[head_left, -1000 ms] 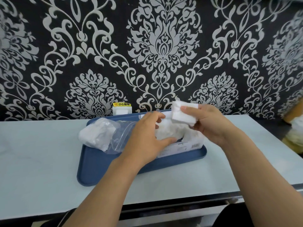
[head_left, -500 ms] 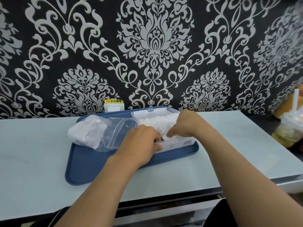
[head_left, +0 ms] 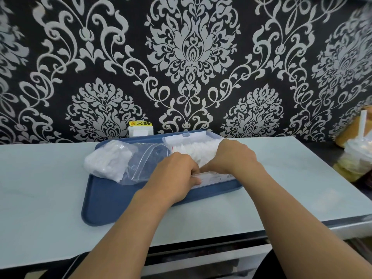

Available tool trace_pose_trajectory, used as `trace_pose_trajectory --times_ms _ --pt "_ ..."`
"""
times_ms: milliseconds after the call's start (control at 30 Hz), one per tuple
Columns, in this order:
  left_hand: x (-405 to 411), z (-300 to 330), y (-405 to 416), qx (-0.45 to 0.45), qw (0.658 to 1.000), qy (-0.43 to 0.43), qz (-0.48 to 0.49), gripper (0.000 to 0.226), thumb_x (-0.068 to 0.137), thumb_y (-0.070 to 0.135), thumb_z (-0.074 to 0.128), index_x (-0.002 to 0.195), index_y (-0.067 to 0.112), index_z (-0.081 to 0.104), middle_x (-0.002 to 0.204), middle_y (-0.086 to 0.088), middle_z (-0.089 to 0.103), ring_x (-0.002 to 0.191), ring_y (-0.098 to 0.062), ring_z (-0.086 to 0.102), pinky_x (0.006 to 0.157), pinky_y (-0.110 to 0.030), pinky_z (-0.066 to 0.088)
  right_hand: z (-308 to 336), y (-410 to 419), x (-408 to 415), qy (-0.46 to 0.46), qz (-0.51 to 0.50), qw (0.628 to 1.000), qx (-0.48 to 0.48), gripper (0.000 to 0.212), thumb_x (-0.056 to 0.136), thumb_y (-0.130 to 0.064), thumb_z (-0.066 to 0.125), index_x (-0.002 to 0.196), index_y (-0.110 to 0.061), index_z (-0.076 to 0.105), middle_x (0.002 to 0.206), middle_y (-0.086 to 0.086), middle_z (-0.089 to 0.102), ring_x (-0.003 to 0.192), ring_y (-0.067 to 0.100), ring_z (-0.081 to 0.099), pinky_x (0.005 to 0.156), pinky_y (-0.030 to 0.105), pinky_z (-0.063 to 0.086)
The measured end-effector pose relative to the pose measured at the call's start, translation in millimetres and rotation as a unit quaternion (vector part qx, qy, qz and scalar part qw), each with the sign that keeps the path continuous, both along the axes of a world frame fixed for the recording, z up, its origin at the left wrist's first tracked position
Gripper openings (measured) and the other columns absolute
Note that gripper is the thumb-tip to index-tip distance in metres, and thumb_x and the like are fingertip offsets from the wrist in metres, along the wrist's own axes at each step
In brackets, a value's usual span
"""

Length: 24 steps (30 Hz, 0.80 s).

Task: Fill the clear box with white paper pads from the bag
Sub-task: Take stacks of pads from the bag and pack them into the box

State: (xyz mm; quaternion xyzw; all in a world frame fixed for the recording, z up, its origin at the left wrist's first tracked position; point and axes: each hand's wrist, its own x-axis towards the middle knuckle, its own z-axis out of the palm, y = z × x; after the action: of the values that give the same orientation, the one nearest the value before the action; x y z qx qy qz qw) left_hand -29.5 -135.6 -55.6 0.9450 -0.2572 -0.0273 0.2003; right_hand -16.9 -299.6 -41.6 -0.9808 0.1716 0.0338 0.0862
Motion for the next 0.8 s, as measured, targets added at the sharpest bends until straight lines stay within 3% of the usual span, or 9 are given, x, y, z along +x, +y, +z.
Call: trace_pose_trajectory --times_ms 100,167,333,433,533,633,700,800 --pt "-1.4 1.1 -0.6 -0.002 1.000 -0.001 -0.004 0.015 0.089 0.037 0.072 0.081 0.024 0.073 0.078 -0.001 0.064 0.075 -0.023 0.060 0.065 -0.031 0.046 2.1 0.1 -0.9 0.007 -0.019 1.000 0.013 0.077 0.061 -0.060 0.079 0.127 -0.029 0.056 0.101 -0.004 0.061 0.087 0.021 0.054 0.069 0.029 0.042" --pt "-2.1 1.3 -1.0 -0.003 1.000 -0.001 -0.006 0.013 0.089 0.037 0.072 0.085 0.024 0.075 0.080 -0.001 0.065 0.076 -0.023 0.061 0.065 -0.031 0.045 4.6 -0.1 -1.4 0.020 -0.028 0.999 0.029 0.072 0.060 -0.061 0.082 0.117 -0.025 0.058 0.094 -0.004 0.059 0.082 0.019 0.055 0.068 0.029 0.043" --pt "-2.8 1.9 -1.0 -0.005 1.000 -0.004 -0.002 0.015 0.089 0.037 0.073 0.079 0.026 0.071 0.076 0.002 0.063 0.076 -0.022 0.059 0.065 -0.030 0.043 -0.5 4.3 0.8 -0.002 -0.018 1.000 -0.019 0.084 0.061 -0.062 0.076 0.137 -0.038 0.049 0.108 -0.005 0.064 0.087 0.021 0.053 0.069 0.029 0.041" --pt "-4.0 1.5 -1.1 -0.003 1.000 -0.002 0.000 0.027 0.089 0.037 0.072 0.068 0.030 0.057 0.069 0.005 0.055 0.072 -0.021 0.056 0.064 -0.029 0.039 -0.1 6.9 1.4 -0.012 -0.030 0.998 -0.050 0.048 0.074 -0.042 0.071 0.117 -0.025 0.059 0.095 -0.002 0.057 0.085 0.021 0.052 0.069 0.029 0.041" --pt "-4.4 1.6 -1.2 -0.003 1.000 -0.002 0.001 0.029 0.089 0.037 0.072 0.068 0.031 0.054 0.068 0.006 0.052 0.073 -0.022 0.055 0.064 -0.029 0.038 0.0 9.3 1.9 -0.011 -0.029 0.997 -0.072 0.026 0.079 -0.032 0.065 0.100 -0.022 0.055 0.091 -0.002 0.053 0.085 0.021 0.052 0.071 0.029 0.042" --pt "-5.1 1.7 -1.0 -0.003 1.000 -0.009 0.003 0.030 0.090 0.037 0.072 0.067 0.030 0.053 0.069 0.005 0.052 0.074 -0.022 0.055 0.063 -0.029 0.037 -0.2 9.2 2.1 -0.012 -0.027 0.997 -0.069 0.027 0.078 -0.033 0.067 0.099 -0.021 0.055 0.089 -0.002 0.053 0.085 0.021 0.053 0.071 0.029 0.042" --pt "-5.7 1.5 -1.0 -0.005 1.000 -0.012 0.001 0.027 0.090 0.037 0.071 0.069 0.027 0.056 0.073 0.003 0.056 0.075 -0.022 0.055 0.063 -0.029 0.037 3.8 8.1 0.7 0.005 -0.022 0.999 -0.035 0.043 0.071 -0.047 0.074 0.102 -0.022 0.058 0.091 -0.003 0.057 0.087 0.020 0.057 0.071 0.029 0.045" --pt "-5.1 0.2 -1.5 -0.004 1.000 -0.022 -0.007 0.023 0.091 0.036 0.070 0.077 0.019 0.065 0.075 0.000 0.060 0.075 -0.023 0.056 0.062 -0.029 0.037 17.9 1.6 -6.4 0.034 -0.009 0.997 0.069 0.054 0.055 -0.063 0.084 0.073 -0.030 0.044 0.070 -0.006 0.066 0.066 0.012 0.069 0.066 0.028 0.051"
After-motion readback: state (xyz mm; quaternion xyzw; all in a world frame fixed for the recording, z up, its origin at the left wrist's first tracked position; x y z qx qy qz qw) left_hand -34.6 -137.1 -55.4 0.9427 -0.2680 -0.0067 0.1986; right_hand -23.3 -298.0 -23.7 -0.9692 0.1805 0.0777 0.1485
